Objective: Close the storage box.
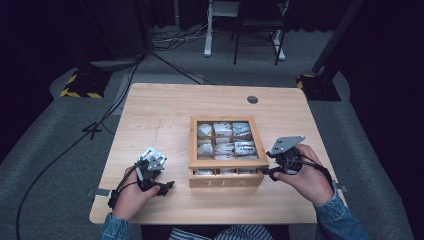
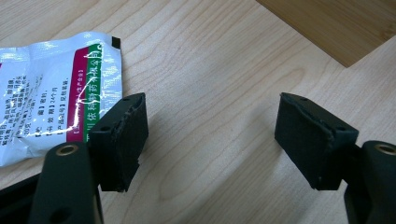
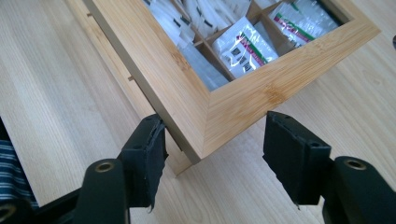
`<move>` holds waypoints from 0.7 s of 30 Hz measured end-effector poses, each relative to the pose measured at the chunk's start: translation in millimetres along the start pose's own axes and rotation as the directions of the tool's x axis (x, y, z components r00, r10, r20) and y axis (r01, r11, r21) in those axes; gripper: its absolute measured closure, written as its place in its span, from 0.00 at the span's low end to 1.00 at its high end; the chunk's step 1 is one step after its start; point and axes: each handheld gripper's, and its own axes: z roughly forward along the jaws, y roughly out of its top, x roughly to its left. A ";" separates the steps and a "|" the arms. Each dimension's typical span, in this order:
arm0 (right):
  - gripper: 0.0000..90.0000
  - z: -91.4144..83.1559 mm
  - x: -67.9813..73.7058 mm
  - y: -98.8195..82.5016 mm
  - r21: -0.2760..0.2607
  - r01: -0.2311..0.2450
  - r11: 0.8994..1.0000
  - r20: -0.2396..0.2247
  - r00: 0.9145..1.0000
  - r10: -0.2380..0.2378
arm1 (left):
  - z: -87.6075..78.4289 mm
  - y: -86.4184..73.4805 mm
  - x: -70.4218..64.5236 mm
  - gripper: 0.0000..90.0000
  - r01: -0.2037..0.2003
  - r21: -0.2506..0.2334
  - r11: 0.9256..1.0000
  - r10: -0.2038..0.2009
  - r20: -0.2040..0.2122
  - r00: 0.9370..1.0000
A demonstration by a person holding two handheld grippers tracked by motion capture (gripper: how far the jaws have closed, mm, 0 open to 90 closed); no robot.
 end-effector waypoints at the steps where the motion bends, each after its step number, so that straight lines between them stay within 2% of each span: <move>1: 0.45 0.0 0.0 0.0 0.000 0.000 1.000 0.000 1.000 0.000 | 0.0 0.0 0.0 0.29 0.000 0.000 1.000 0.000 0.000 1.000; 9: 0.44 5.0 -0.1 -0.7 0.045 0.014 0.999 -0.023 1.000 -0.013 | -0.1 0.0 0.2 0.29 0.001 0.001 1.000 -0.001 0.002 1.000; 14: 0.44 10.1 -1.3 -2.6 0.064 -0.012 0.998 -0.044 0.999 0.015 | 0.1 -0.1 0.2 0.29 0.001 -0.001 1.000 -0.001 0.002 1.000; 16: 0.44 15.2 -0.9 -4.0 0.092 -0.012 0.996 -0.054 0.998 0.017 | 0.1 -0.2 0.3 0.29 0.001 -0.001 1.000 -0.001 0.002 1.000; 21: 0.45 18.8 -0.5 -5.2 0.112 -0.006 0.994 -0.064 0.998 0.013 | -0.2 -0.2 0.3 0.29 -0.001 0.000 1.000 0.001 0.001 1.000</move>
